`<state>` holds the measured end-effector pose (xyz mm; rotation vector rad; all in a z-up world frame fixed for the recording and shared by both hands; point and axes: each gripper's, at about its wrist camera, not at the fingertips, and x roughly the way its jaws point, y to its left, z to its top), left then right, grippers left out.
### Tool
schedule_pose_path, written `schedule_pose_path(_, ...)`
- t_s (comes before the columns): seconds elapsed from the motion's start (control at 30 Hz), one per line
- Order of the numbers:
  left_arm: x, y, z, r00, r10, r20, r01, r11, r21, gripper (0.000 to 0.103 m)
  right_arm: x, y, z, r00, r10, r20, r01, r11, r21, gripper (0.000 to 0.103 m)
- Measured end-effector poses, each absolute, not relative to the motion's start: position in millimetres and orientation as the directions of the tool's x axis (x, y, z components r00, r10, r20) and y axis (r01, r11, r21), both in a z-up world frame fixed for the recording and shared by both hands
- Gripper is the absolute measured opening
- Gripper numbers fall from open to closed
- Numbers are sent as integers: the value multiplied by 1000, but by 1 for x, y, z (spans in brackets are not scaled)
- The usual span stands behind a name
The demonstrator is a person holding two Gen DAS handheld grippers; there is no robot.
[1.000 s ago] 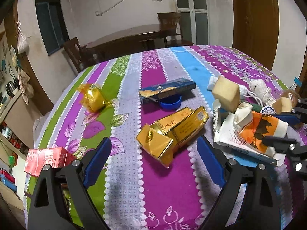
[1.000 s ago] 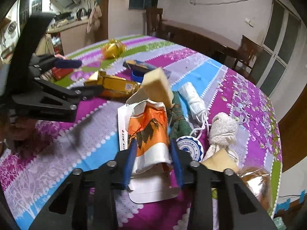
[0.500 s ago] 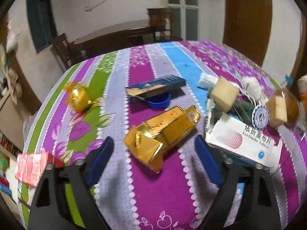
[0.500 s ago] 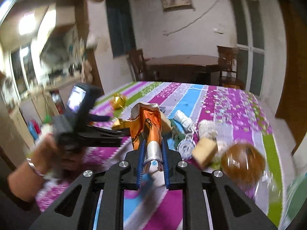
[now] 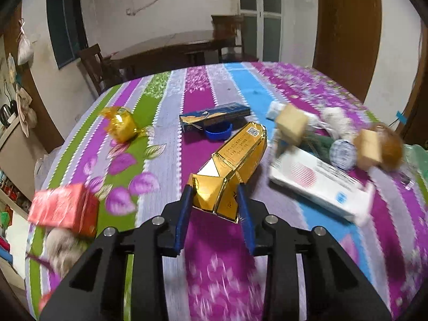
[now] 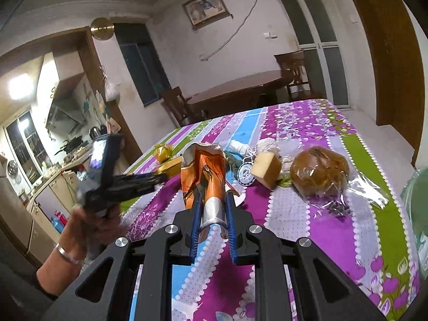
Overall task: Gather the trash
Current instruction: 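Carry the gold box and orange packet over the green bin with both tools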
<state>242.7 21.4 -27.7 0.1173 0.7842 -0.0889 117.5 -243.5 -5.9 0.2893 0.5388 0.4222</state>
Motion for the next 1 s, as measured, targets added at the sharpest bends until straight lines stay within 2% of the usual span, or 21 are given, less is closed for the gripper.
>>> schedule_pose_path(0.23, 184, 18, -3, 719, -91, -688, 134, 991, 9, 32, 104, -238, -12, 782, 437, -445, -283, 884, 371, 19)
schedule_pose_path(0.4, 160, 5, 7, 752, -83, -654, 135, 990, 29, 32, 96, -231, -15, 789, 406, -460, -251, 898, 363, 19)
schedule_pose_path(0.63, 140, -8, 19, 779, -71, -623, 123, 992, 40, 32, 79, -236, -6, 822, 337, -459, -194, 924, 330, 19)
schedule_pose_path(1.0, 127, -40, 22, 778, -94, -622, 145, 989, 31, 32, 50, -250, 10, 862, 273, -427, -145, 940, 309, 19)
